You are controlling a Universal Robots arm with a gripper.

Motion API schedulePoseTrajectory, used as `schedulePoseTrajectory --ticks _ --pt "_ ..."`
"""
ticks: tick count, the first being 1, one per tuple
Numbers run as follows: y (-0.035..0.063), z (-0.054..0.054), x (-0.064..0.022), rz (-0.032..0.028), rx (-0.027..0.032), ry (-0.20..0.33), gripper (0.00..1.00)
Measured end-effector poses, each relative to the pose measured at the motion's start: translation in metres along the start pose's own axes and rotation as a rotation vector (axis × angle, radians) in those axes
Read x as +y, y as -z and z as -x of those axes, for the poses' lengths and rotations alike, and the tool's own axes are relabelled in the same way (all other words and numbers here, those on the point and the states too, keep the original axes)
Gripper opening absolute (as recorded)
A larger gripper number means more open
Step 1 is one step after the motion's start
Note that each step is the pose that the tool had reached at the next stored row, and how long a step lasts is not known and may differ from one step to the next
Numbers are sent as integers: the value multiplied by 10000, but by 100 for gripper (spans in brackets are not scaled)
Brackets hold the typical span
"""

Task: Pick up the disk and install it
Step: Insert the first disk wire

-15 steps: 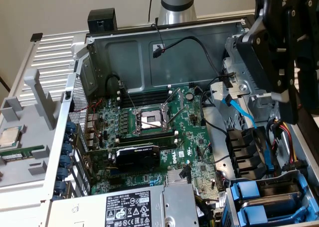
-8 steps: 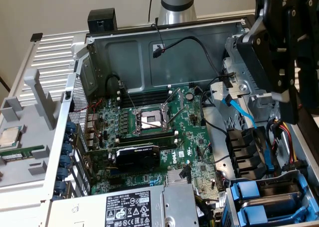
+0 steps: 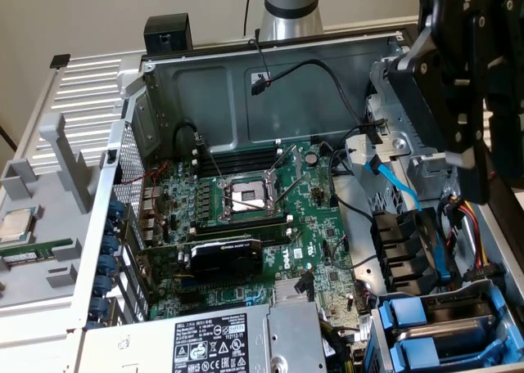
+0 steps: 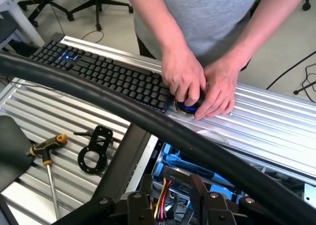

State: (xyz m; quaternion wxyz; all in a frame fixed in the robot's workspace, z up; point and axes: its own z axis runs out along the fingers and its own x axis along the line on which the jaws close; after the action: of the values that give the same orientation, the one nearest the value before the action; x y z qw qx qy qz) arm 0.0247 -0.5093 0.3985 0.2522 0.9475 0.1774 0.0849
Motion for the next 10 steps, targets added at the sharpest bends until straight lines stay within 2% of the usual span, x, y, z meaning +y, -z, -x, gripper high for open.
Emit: schedulePoseTrajectory --ticks 1,4,6,8,10 --pt "4 7 5 -62 26 -8 43" --pt "20 36 23 -296 114 -47 43" --pt "34 59 36 -426 163 -68 43" --pt "54 86 49 -525 205 -76 43" --pt "84 113 60 -567 238 -47 43"
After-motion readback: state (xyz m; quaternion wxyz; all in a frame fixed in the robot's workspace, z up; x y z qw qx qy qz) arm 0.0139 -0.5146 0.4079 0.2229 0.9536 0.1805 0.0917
